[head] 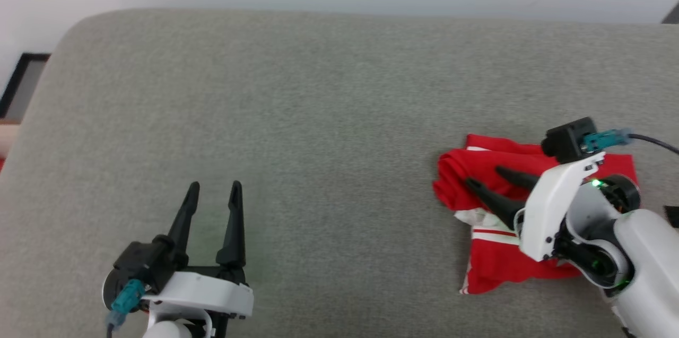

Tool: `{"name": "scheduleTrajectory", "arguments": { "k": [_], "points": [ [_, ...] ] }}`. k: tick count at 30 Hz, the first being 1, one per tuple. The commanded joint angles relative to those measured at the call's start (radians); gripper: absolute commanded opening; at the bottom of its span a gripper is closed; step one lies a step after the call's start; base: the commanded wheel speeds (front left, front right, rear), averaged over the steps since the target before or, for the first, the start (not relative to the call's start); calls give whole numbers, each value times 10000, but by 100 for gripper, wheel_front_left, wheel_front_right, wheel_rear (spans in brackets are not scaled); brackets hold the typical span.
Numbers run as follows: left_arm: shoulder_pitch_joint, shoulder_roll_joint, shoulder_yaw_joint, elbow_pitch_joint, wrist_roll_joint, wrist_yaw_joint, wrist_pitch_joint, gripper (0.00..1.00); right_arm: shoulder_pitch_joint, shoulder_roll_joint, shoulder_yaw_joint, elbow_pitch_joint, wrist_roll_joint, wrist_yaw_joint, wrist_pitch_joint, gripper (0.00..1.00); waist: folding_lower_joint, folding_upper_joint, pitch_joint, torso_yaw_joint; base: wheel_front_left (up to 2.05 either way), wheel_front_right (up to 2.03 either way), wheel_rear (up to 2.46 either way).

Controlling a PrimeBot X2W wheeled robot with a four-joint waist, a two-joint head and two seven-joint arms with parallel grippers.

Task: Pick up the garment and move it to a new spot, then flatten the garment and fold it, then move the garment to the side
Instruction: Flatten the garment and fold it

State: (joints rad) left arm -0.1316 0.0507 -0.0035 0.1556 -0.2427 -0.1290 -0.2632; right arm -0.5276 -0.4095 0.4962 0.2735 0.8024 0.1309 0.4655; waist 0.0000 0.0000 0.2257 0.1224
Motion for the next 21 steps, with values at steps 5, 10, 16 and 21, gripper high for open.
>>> {"name": "scheduleTrajectory", "arguments": {
  "k": [5, 10, 16, 21],
  "points": [
    [-17, -1, 82, 88, 162, -22, -10, 100, 113, -794, 180, -231, 538, -5, -1343, 100, 0, 0, -390, -804, 0, 0, 0],
    [104, -3, 60, 238, 205, -22, -10, 100, 375, -1345, 174, 274, 730, -4, -2929, 100, 0, 0, -619, -1180, 0, 0, 0],
    [262, 79, 212, 491, 283, -22, -8, 100, 587, -1439, 99, 1139, 570, -4, -5080, 100, 0, 0, -864, -1557, 0, 0, 0],
    [442, 179, 343, 575, 258, -22, -8, 100, 782, -1260, 145, 1604, 545, -4, -6429, 100, 0, 0, -1073, -1768, 0, 0, 0]
  ]
}}
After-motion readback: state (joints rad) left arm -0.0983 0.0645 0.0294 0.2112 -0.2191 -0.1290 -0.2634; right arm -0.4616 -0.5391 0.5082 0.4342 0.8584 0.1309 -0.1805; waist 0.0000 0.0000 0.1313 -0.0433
